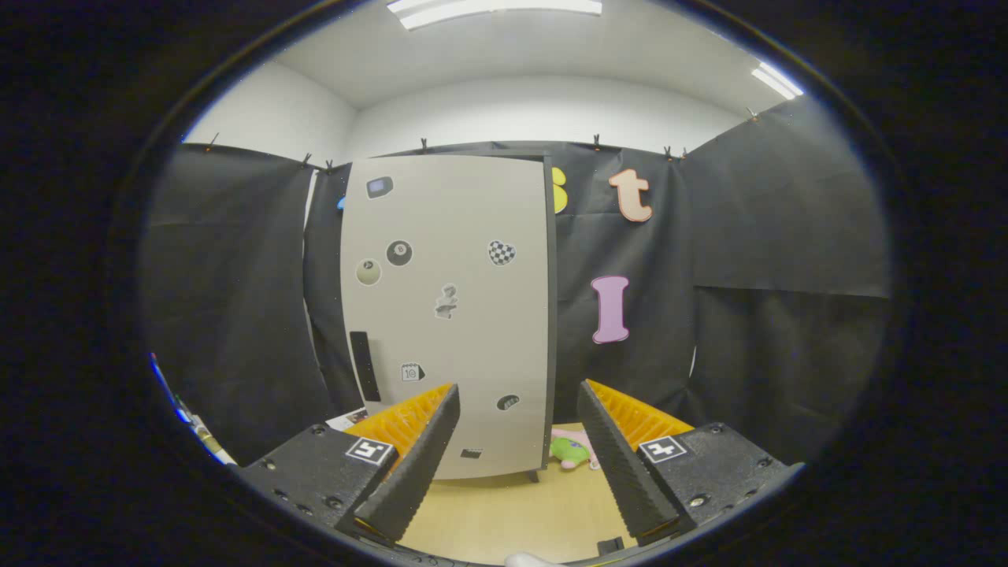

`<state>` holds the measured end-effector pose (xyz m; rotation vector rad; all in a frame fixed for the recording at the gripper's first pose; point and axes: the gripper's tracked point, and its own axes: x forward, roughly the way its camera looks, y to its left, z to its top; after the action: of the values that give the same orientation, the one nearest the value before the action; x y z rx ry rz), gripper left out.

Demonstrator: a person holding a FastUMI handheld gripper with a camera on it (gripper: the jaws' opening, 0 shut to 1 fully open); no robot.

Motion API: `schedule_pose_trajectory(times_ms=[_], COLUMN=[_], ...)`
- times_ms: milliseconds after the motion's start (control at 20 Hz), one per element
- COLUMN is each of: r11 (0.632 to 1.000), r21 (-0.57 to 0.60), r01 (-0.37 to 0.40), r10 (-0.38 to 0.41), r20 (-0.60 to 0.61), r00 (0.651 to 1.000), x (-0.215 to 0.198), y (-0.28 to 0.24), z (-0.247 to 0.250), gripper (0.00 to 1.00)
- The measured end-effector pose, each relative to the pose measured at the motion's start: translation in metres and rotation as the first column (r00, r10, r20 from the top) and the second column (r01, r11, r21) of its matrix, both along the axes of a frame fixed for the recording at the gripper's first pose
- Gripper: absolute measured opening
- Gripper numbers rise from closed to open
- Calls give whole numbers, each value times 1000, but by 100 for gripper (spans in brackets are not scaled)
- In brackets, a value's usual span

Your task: Open the shoe cabinet door, grab the shoes and put them into the shoe cabinet, then close the shoe cabinet door.

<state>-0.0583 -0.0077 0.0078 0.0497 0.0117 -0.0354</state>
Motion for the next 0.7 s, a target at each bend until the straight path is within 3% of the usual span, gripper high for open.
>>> schedule_pose_trajectory(times_ms=[700], r11=[1000], r21=[-1], r01=[-16], r10=[16], r20=[-2], r00=[1000], x=[-1], y=[6], z=[-1], gripper=[98])
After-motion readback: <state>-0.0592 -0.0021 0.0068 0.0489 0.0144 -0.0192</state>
